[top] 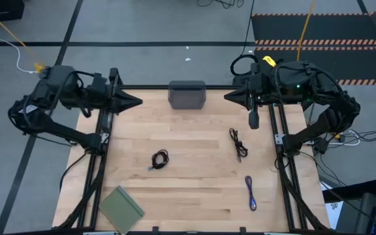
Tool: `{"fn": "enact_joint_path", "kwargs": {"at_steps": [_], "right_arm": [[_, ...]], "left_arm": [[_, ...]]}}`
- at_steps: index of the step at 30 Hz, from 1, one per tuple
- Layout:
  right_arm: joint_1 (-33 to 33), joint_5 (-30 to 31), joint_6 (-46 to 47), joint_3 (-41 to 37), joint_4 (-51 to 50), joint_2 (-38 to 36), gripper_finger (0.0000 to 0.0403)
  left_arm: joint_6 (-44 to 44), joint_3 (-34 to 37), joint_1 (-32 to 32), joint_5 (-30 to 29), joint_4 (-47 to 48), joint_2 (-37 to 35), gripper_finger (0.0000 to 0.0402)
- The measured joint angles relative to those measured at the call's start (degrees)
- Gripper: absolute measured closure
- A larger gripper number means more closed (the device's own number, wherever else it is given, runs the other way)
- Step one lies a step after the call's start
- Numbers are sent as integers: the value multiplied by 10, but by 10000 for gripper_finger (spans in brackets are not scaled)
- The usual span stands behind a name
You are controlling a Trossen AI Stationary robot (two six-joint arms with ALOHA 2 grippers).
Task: Pick and place USB-C Cables
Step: Put the right black USB cable into the black bin
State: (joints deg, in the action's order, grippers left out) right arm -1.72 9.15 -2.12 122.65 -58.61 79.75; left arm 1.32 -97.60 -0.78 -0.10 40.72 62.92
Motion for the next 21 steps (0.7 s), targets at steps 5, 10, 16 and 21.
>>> {"fn": "enact_joint_path", "kwargs": {"at_steps": [5,10,16,21], "right_arm": [[0,-1,35,0,0,0,403],[0,-1,88,0,0,0,403],[0,-1,277,0,-15,6,403],[0,-35,407,0,-87,21,403]], "left_arm": [[0,0,0,0,-1,12,396],[-3,0,0,0,-2,14,396],[-3,0,0,0,-2,13,396],[-3,0,0,0,-2,12,396]]}}
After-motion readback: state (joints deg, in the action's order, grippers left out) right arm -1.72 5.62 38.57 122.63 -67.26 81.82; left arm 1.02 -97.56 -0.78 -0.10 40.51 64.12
